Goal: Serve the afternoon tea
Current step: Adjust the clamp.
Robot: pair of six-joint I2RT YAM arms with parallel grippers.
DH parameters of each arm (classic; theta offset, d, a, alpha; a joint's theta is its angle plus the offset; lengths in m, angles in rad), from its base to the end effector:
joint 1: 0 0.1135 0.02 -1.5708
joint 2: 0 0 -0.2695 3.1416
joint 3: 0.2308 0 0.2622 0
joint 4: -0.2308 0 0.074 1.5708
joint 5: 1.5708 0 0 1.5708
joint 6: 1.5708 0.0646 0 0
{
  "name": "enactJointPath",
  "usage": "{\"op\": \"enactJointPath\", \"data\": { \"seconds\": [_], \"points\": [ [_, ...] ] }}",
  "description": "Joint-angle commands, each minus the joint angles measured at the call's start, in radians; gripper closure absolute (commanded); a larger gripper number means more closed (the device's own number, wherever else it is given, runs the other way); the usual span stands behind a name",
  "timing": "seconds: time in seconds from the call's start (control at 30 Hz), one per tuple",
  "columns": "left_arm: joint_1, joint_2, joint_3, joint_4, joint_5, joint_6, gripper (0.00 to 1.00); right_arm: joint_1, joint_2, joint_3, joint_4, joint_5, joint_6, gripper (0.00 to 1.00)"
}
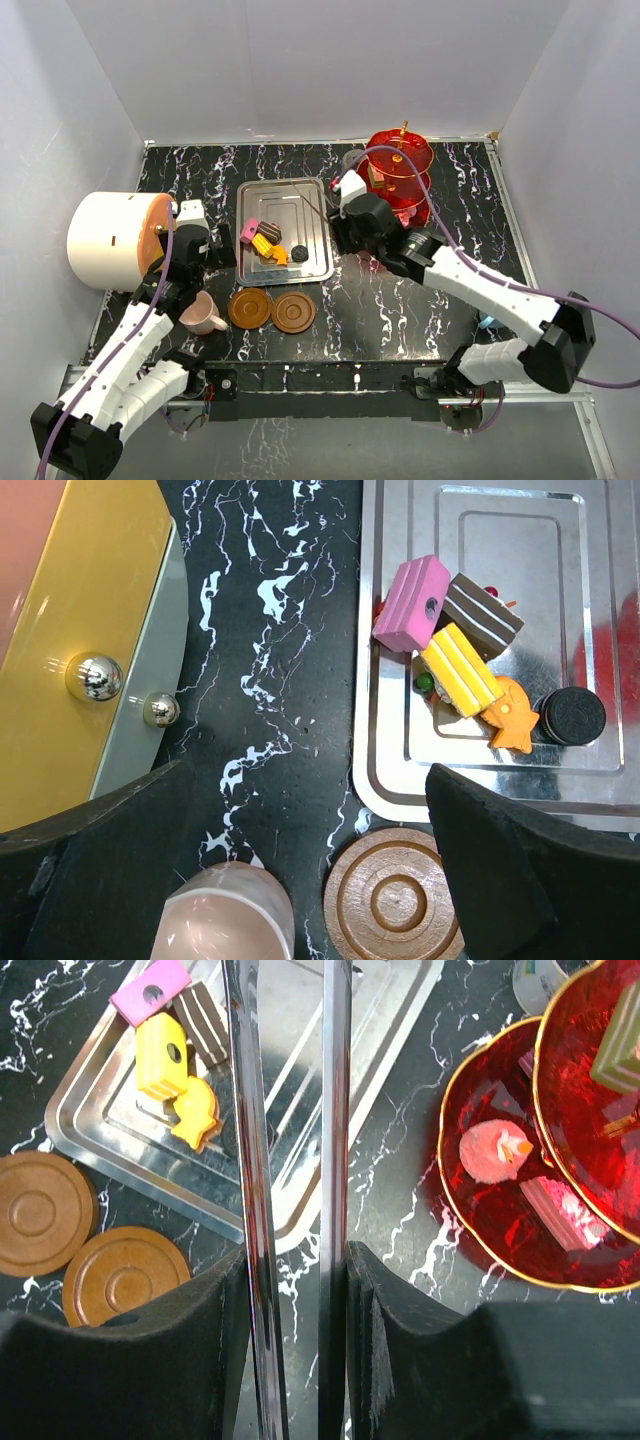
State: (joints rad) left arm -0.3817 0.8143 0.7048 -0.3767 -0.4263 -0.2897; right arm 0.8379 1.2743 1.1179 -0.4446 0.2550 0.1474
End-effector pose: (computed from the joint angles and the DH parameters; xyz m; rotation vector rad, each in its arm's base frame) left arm 0.2074 -0.0544 0.2792 -0.1680 2.0032 0.0117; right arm 0.2231 0.2235 0.3135 -0.5936 2.0814 0.2942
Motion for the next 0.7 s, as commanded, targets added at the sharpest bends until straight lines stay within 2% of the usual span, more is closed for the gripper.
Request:
{"op": "enactJointPath", "data": {
  "seconds": [0.0,0.23,0.67],
  "points": [
    [-0.002,-0.019,0.002,-0.013,-0.031,0.0,0.01,0.003,0.079,0.114,0.046,0.006,-0.009,0.64],
    [-0.002,-0.019,0.001,-0.012,-0.038,0.003,0.01,0.002,0.202,0.208,0.046,0.006,-0.009,0.64],
    [-0.002,-0.024,-0.001,-0.006,-0.036,0.007,0.01,-0.006,0.314,0.215,0.046,0.006,-0.009,0.64]
  ]
}}
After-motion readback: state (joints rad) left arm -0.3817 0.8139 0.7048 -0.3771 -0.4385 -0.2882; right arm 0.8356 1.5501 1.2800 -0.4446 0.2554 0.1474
